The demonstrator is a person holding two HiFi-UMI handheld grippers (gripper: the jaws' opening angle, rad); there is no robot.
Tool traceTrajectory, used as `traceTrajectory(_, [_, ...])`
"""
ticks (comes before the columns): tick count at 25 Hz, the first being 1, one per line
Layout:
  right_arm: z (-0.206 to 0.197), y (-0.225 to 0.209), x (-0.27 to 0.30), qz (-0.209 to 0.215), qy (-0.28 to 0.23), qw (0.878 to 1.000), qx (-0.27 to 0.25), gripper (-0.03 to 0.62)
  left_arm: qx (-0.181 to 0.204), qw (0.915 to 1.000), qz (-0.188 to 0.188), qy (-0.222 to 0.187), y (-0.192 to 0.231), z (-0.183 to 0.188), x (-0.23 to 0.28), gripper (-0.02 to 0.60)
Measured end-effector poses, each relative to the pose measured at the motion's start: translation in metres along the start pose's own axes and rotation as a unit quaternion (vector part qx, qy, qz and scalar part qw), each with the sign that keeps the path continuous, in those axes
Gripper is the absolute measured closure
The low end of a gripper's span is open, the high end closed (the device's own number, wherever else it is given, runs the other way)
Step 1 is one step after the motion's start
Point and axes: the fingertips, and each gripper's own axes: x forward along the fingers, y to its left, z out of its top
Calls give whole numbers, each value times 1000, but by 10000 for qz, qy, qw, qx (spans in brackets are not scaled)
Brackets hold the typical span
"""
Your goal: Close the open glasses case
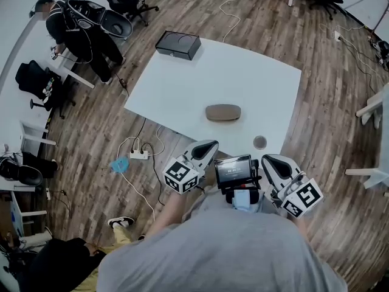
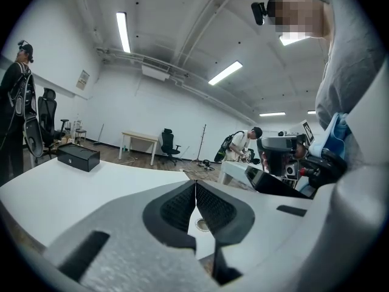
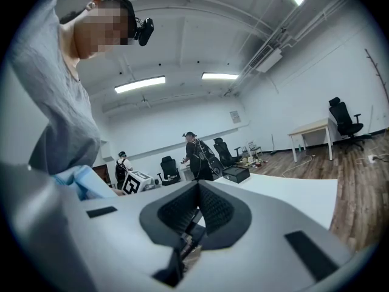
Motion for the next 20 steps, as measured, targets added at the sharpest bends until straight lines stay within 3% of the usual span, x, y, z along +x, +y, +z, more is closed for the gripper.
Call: traceTrajectory(20, [4,-3,-10,49,-75,10000,-16,565,105,9999,-19,91,-11,0,7,561])
